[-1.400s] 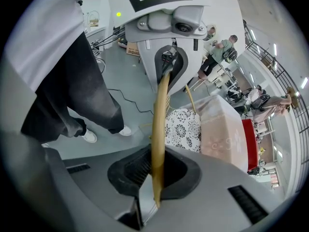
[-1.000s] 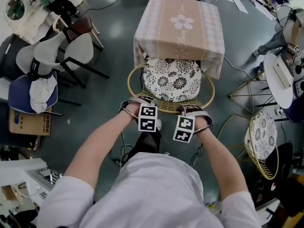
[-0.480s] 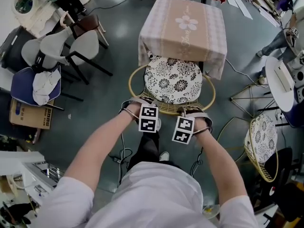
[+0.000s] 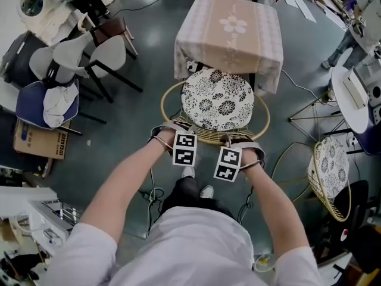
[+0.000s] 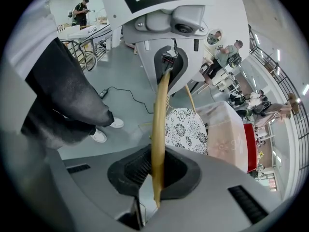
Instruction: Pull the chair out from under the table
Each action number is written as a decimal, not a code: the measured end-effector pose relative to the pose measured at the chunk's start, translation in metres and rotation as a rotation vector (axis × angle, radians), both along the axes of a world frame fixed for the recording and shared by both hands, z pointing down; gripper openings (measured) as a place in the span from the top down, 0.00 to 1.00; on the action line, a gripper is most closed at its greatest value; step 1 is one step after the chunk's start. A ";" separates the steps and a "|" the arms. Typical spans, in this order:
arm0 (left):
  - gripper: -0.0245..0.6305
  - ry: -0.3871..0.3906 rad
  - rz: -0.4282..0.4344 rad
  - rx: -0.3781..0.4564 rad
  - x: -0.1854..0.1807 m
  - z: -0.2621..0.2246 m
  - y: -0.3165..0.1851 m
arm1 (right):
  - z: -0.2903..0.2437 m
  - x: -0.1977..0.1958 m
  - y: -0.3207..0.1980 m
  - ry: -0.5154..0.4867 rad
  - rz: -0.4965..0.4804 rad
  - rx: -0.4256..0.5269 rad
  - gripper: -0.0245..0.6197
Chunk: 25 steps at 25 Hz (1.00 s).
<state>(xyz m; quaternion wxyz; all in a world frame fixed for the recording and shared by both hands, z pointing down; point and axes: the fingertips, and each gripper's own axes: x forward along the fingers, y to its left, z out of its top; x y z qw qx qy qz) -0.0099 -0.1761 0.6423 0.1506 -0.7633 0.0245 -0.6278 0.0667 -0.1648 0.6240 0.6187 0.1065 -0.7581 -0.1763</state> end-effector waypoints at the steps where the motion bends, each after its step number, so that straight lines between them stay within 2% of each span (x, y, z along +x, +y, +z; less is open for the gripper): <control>1: 0.92 -0.001 0.000 -0.001 -0.001 0.000 0.003 | 0.000 -0.001 0.003 0.000 -0.001 0.000 0.91; 25: 0.92 0.007 0.057 -0.002 -0.018 0.000 0.085 | 0.001 -0.018 0.088 0.020 0.061 -0.022 0.91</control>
